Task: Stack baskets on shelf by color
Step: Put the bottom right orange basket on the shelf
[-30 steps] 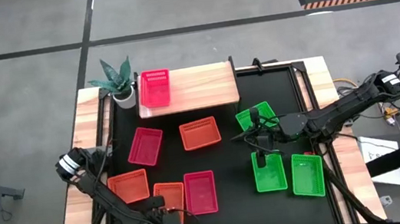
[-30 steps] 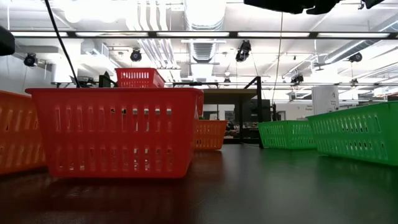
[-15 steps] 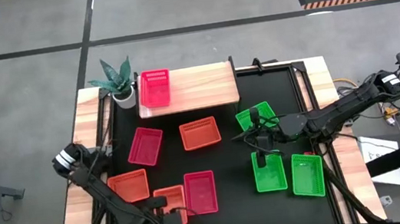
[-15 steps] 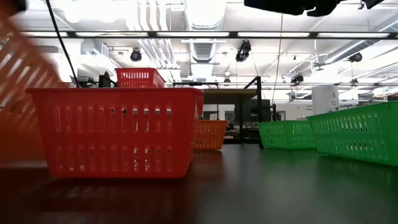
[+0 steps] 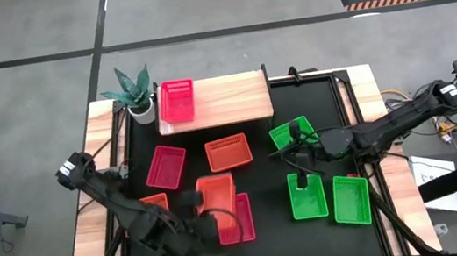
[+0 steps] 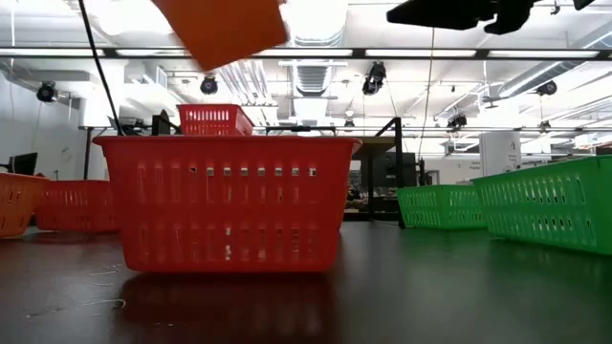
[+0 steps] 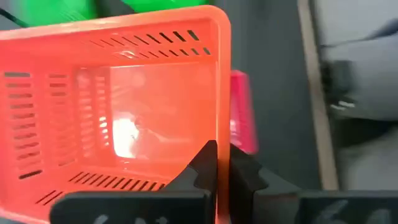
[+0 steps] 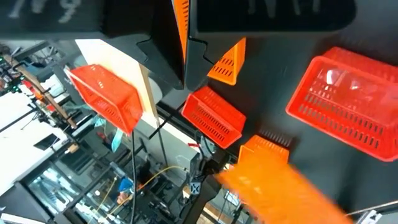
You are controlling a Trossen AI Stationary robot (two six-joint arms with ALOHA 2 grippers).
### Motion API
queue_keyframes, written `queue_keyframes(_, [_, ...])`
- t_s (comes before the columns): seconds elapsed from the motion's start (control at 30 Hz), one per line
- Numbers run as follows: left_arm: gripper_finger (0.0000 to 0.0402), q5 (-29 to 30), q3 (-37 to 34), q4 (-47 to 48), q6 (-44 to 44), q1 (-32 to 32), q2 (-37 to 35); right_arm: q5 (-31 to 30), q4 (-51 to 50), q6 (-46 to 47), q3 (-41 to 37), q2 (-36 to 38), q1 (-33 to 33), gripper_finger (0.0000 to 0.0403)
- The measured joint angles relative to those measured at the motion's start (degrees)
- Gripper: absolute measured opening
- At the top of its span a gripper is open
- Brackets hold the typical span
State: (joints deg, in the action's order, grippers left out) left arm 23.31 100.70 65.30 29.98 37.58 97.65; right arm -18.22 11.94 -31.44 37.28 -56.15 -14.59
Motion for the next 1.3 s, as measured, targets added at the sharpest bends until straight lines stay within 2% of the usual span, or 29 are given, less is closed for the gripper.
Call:
queue_keyframes(0.1, [0.0, 2.88, 2.77, 1.33, -8.67, -4.27, -0.33, 0.02, -3.7, 1.27, 0.0, 1.82, 0.0, 0.0009])
queue_keyframes(0.23, [0.0, 3.08, 5.12, 1.15, -21.34, -11.85, -0.42, 0.05, -8.59, 3.96, 0.0, 4.44, 0.0, 0.0009])
queue_keyframes(0.4, [0.0, 2.73, 4.75, 1.44, -34.63, -23.41, -0.48, 0.15, -12.3, 6.94, -0.02, 6.85, 0.0, 0.0009])
queue_keyframes(0.63, [0.0, 0.4, 4.1, 0.93, -42.26, -40.6, -0.06, 0.17, -12.78, 7.14, -0.42, 7.33, 0.0, 0.0009])
queue_keyframes(0.77, [0.0, -6.6, 4.03, -0.7, -45.77, -47.48, -0.07, 0.17, -12.8, 6.86, -0.42, 7.33, 0.0, 0.0009])
queue_keyframes(0.9, [0.0, -11.15, 3.87, -0.84, -46.42, -51.94, -0.07, 0.17, -12.76, 6.81, -0.42, 7.35, 0.0, 0.0009])
queue_keyframes(1.1, [0.0, -12.7, 1.76, -2.78, -46.89, -54.15, -0.07, 0.17, -12.78, 6.82, -0.42, 7.33, 0.0, 0.0009])
queue_keyframes(1.3, [0.0, -12.86, -3.2, -6.23, -46.92, -54.52, -0.07, 0.17, -12.78, 6.88, -0.42, 7.33, 0.0, 0.0009])
